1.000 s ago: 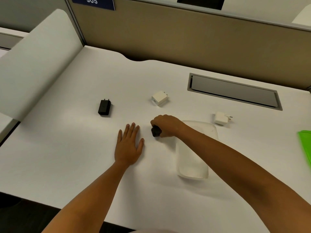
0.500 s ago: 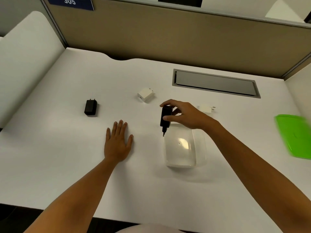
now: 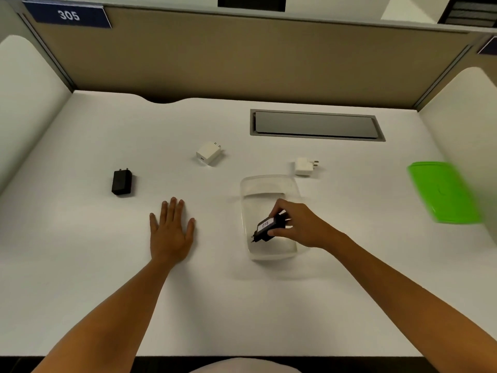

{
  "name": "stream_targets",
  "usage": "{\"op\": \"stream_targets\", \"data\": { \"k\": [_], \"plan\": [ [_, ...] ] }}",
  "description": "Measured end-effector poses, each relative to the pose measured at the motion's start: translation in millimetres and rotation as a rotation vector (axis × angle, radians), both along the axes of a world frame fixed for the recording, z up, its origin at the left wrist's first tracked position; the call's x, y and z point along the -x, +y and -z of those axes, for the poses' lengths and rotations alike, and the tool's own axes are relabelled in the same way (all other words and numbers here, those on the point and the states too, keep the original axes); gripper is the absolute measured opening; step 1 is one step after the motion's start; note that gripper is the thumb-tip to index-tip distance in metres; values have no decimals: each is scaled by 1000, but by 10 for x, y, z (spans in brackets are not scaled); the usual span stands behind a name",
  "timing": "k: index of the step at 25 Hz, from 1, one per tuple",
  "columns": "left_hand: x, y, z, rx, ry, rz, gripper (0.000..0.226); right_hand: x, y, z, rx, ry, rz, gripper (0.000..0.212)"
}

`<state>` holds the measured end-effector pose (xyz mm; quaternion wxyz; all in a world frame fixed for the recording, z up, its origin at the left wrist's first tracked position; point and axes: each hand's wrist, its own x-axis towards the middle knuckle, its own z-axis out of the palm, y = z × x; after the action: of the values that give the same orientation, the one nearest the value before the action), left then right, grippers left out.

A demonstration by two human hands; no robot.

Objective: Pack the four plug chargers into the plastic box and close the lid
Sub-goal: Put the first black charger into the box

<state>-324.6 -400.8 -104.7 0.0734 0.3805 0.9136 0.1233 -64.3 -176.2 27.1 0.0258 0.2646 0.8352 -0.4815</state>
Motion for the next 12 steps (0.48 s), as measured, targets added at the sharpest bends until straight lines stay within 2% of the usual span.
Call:
{"op": "stream_targets", "data": {
  "k": [4, 6, 9, 12],
  "plan": [
    [-1, 7, -5, -23, -3, 4, 72, -40, -53, 196, -41, -60, -32, 31],
    [1, 3, 1, -24, 2, 0, 72, -35, -50, 217, -132, -105, -84, 34],
    [11, 5, 4, -20, 5, -1, 71, 5, -62, 210, -266, -227, -206, 40],
    [12, 0, 12, -17, 3, -4, 71, 84, -72, 183, -270, -330, -226, 42]
  ]
}}
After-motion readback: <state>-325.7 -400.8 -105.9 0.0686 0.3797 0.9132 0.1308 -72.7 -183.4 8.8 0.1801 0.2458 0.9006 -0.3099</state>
